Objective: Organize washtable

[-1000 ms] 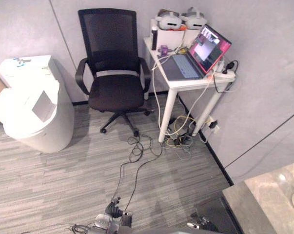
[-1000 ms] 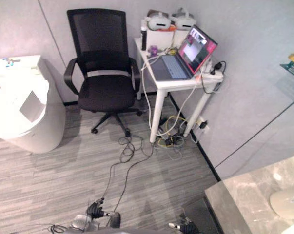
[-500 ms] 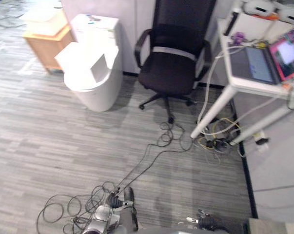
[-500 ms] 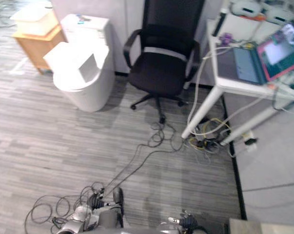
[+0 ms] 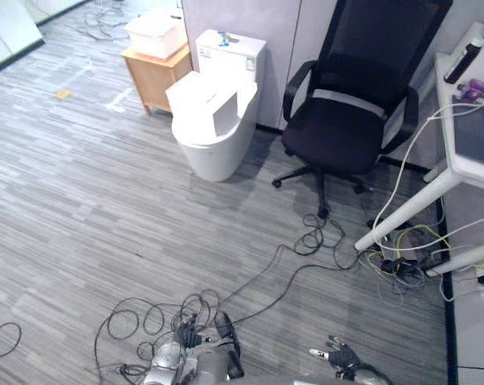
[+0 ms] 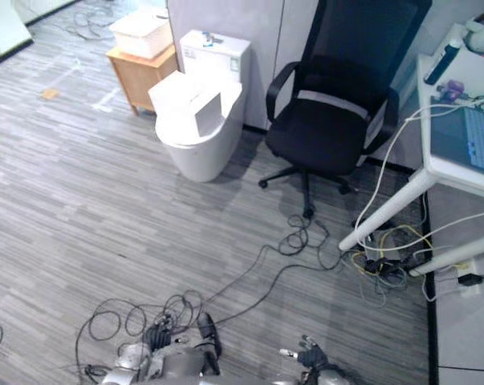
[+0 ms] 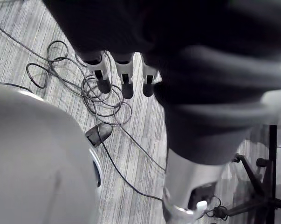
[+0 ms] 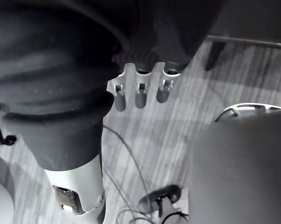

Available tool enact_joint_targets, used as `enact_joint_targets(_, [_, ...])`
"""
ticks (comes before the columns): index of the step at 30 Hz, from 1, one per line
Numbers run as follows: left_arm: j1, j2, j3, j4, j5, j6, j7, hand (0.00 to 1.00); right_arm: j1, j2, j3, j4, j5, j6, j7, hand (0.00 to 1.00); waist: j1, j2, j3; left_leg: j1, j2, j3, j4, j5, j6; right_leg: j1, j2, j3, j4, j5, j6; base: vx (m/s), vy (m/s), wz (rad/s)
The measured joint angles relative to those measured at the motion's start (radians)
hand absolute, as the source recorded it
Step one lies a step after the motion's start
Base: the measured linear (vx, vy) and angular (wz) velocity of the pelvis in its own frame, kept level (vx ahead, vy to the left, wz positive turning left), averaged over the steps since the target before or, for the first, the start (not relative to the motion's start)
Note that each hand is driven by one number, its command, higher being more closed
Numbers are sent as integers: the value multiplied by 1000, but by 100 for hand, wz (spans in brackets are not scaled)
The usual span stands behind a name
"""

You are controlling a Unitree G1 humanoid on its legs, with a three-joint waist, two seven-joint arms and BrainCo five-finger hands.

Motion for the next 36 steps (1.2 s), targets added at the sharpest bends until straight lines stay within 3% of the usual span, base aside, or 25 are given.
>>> enact_joint_targets(5, [4,0,1,-2,0,-4,-1,0,1,2,-18,5,0,4,0,0,9,-3,-6,-8,-4,63,0,0,0,-10,-18,0,-19,-23,30,-101,10,-11])
enact_joint_targets(7, [2,-1,7,-5,-1,-6,-1,0,1,3,-21,10,0,6,1,0,19,-14,-7,-21,-30,87,1,0,0,-16,-49,0,-35,-80,57,-114,65,-7])
enact_joint_targets(9, [6,-5,10,-5,-1,-6,0,0,-3,2,-23,12,-1,8,2,0,21,-6,-12,-23,-42,89,6,-2,3,-17,-51,1,-30,-92,54,-90,99,20])
enact_joint_targets(15, [6,-12,51,-5,-9,-6,-1,0,-14,8,-24,19,-2,8,2,0,25,-12,-16,-47,-78,84,5,-16,22,-31,-74,2,-33,-96,50,-32,102,15])
enact_joint_targets(26, [16,-16,97,-29,-11,-7,-1,0,-51,31,-24,19,-9,12,3,0,50,-28,-25,-73,-203,52,5,-89,108,-31,-153,-25,-30,-138,-26,39,65,17])
enact_joint_targets(28, [22,-15,109,-41,-11,-5,0,0,-65,32,-27,17,-9,12,3,0,50,-27,-26,-74,-220,51,5,-112,110,-39,-164,-27,0,-151,-62,93,48,29])
enact_joint_targets(29, [22,-14,108,-41,-11,-4,0,0,-73,28,-30,17,-8,12,3,0,43,-22,-26,-81,-223,58,19,-177,75,-59,-165,-32,40,-137,-94,149,32,46])
enact_joint_targets(30, [20,-6,120,-48,-24,-6,-3,0,-74,43,-42,21,-8,9,3,0,31,-52,-24,-145,-179,92,249,-243,167,-97,-227,-32,124,-132,-95,182,-20,24])
enact_joint_targets(31, [20,-3,126,-54,-30,-10,1,0,-72,33,-45,14,-8,8,4,0,51,-36,-26,-166,-142,49,338,-298,158,-124,-227,-19,206,-148,-46,189,-28,19])
enact_joint_targets(33, [17,-1,91,-39,-30,-7,4,0,-68,19,-67,17,5,10,2,0,42,7,-35,-140,-145,6,328,-308,136,-192,-216,116,349,-121,-50,156,68,1])
enact_joint_targets(34, [23,1,82,-38,-30,-9,4,0,-59,20,-67,13,9,9,2,0,45,15,-38,-125,-146,-1,308,-302,127,-208,-198,160,367,-124,-45,82,137,13])
enact_joint_targets(35, [26,-2,66,-32,-30,-4,3,0,-45,15,-65,-1,21,8,3,0,44,52,-38,-94,-146,-33,245,-277,86,-243,-127,242,386,-137,-22,21,118,31])
enact_joint_targets(36, [22,-8,60,-29,-30,-4,2,0,-29,10,-66,-6,31,8,3,0,28,55,-41,-78,-139,-37,215,-314,6,-265,-80,280,384,-138,-22,83,118,36])
